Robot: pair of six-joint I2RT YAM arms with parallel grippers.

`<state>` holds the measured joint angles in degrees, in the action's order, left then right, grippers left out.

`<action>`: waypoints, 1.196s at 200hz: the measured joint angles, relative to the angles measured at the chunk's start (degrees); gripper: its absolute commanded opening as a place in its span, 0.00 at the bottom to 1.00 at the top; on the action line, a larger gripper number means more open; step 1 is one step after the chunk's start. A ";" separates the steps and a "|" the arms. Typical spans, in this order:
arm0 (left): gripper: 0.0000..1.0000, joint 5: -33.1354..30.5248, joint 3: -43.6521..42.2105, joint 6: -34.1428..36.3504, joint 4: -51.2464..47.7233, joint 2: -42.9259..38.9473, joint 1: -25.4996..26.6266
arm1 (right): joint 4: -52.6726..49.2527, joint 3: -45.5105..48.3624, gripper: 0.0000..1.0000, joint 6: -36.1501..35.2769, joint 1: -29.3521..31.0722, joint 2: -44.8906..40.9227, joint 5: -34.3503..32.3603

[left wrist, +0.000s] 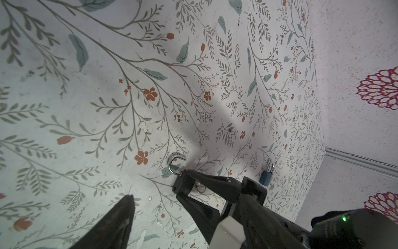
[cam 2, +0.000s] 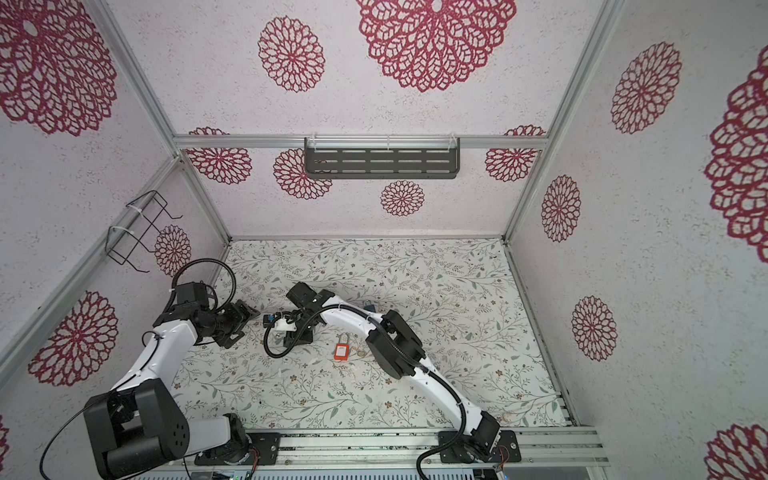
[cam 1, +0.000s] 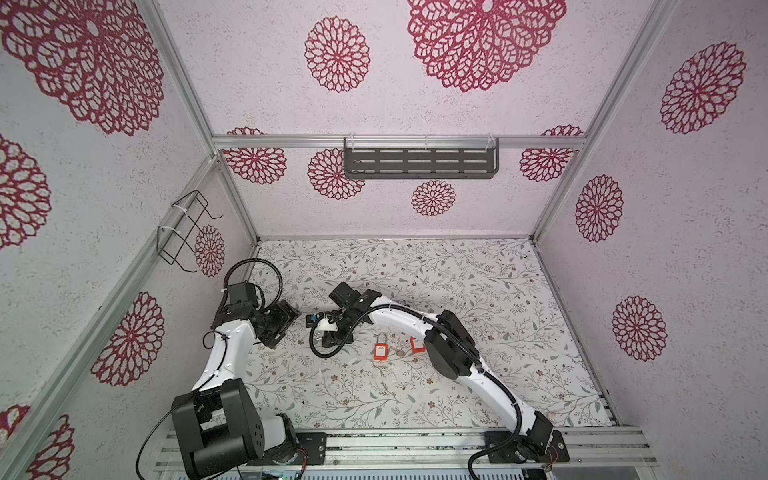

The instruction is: Lock with the key

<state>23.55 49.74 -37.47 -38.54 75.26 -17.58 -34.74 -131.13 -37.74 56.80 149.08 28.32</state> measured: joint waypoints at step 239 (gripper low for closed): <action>0.58 23.43 -6.80 41.48 39.82 -9.49 22.36 | -3.78 42.21 0.11 -3.41 -14.73 -46.53 2.47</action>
<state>46.98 42.94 4.01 1.28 65.78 4.78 -38.52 -88.92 -41.15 42.06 102.54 30.79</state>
